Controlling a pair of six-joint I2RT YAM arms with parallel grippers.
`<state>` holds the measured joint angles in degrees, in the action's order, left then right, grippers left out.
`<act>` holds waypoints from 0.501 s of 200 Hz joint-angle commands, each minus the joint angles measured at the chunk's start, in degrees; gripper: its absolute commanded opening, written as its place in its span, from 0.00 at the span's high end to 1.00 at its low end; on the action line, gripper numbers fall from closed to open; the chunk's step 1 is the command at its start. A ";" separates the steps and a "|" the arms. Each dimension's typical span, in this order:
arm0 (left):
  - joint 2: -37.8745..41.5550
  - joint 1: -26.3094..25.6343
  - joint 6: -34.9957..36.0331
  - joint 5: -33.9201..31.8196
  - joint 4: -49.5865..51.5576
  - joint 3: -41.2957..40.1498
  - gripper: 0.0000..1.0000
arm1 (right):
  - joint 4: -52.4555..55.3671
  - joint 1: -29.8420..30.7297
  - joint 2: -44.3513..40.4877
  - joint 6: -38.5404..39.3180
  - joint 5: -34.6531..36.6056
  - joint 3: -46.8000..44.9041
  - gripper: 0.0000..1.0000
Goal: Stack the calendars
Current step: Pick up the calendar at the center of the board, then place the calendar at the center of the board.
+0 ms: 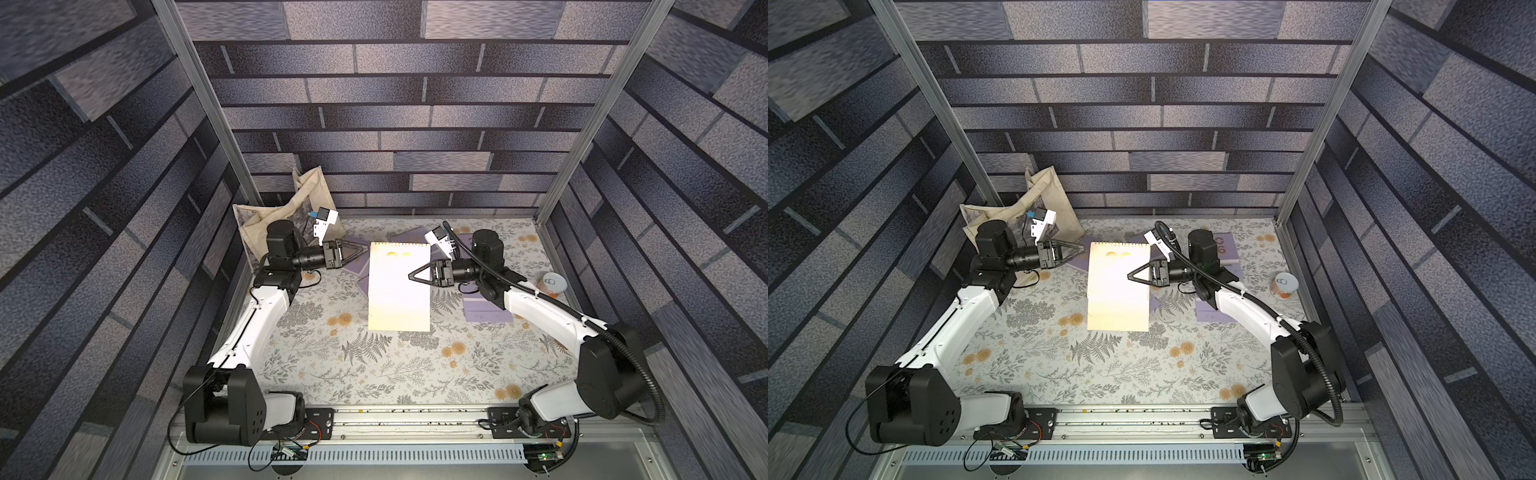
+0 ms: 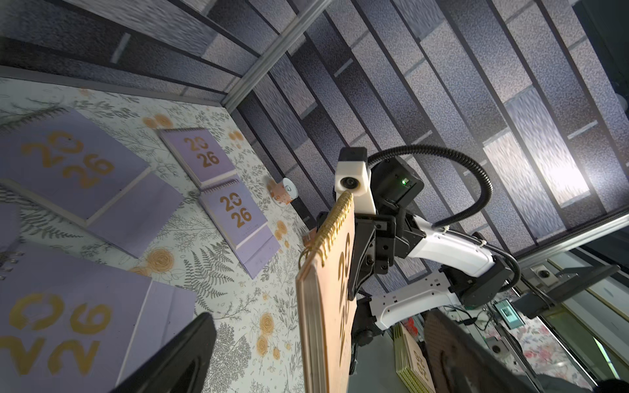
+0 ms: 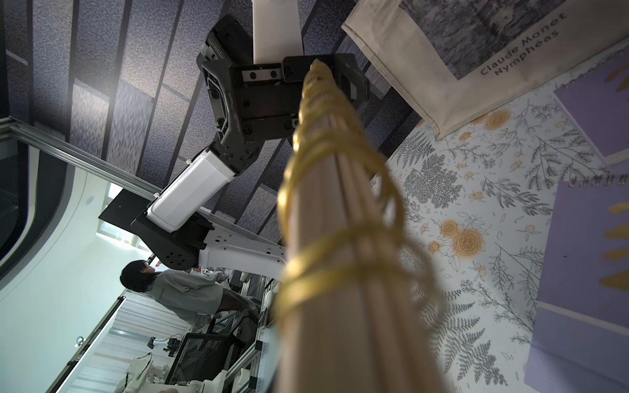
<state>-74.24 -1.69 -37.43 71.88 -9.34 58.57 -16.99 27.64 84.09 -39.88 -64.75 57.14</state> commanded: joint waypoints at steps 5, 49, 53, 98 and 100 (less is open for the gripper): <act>1.82 1.69 3.17 -1.40 5.78 1.45 0.00 | 7.07 0.41 -1.52 0.46 2.66 -1.37 1.00; 2.41 1.52 3.49 -2.12 5.34 -0.25 0.00 | 16.52 0.45 -4.67 2.55 7.17 -8.18 1.00; 2.41 1.47 3.36 -2.17 5.18 -0.48 0.00 | 15.71 0.40 -4.99 1.85 7.25 -9.33 1.00; 1.86 0.91 2.40 -2.36 3.10 -2.43 0.00 | 13.22 1.02 -7.23 -0.38 8.60 -19.69 1.00; 1.89 0.95 2.35 -2.36 3.04 -2.50 0.00 | 13.08 1.10 -7.35 -0.46 8.77 -20.05 1.00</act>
<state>-73.52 -0.36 -35.92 69.93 -4.36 57.67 -2.76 27.75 78.89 -39.20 -56.42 40.53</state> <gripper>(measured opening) 0.999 0.121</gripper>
